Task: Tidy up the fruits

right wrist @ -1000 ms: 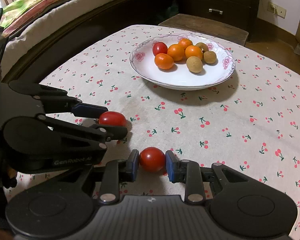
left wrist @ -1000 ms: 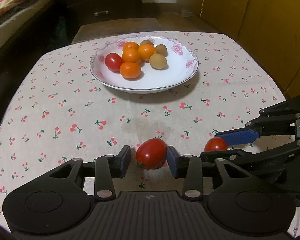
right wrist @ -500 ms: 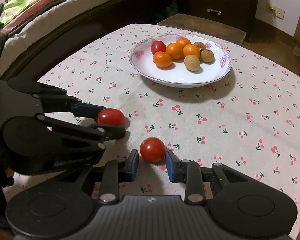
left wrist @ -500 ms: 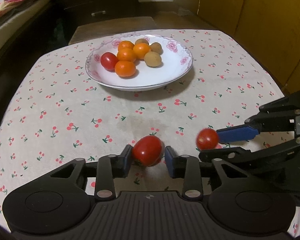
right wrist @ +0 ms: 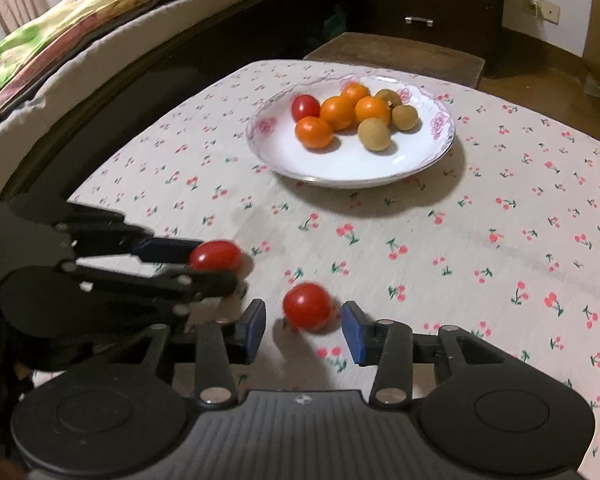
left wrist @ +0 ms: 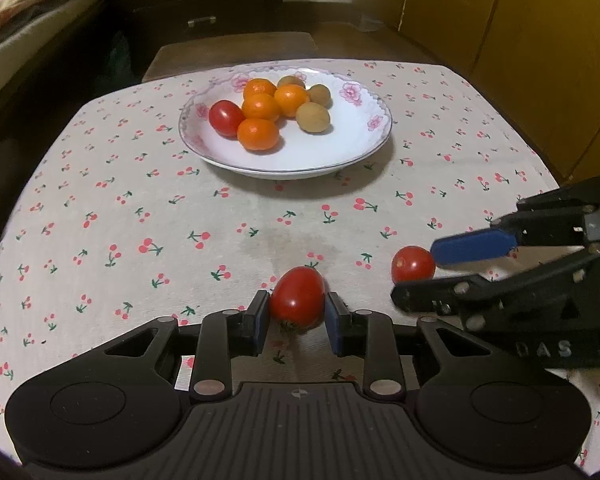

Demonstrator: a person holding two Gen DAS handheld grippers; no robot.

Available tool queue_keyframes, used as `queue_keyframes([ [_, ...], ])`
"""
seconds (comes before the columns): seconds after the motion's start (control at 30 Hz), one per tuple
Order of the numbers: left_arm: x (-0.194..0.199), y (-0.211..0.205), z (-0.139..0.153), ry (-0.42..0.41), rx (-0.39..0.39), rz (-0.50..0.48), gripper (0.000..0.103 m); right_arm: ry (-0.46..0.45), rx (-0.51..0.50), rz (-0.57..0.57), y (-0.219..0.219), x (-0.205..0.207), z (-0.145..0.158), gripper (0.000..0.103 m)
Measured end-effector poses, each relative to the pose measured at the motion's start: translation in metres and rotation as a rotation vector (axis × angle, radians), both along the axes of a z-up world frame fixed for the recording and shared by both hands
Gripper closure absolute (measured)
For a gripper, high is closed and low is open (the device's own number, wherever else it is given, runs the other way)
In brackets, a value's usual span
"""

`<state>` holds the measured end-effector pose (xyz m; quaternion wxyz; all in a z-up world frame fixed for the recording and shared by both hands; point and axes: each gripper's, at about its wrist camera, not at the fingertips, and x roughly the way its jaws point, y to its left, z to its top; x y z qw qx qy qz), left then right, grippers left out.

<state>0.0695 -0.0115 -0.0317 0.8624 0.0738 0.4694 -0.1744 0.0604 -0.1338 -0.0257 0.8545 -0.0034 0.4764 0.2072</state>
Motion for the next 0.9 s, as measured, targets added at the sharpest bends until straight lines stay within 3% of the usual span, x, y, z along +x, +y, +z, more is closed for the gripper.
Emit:
queue_keyframes([
  [0.37, 0.005, 0.004, -0.001, 0.003, -0.001, 0.006, 0.065, -0.036, -0.069, 0.056, 0.012, 0.005, -0.006, 0.061],
  [0.47, 0.004, 0.000, -0.001, -0.008, 0.011, -0.003, 0.064, -0.045, -0.097, 0.064, 0.015, 0.004, -0.006, 0.073],
  [0.9, 0.005, -0.002, 0.001, -0.007, 0.018, 0.005, 0.068, -0.056, -0.090, 0.037, 0.009, 0.000, 0.003, 0.074],
])
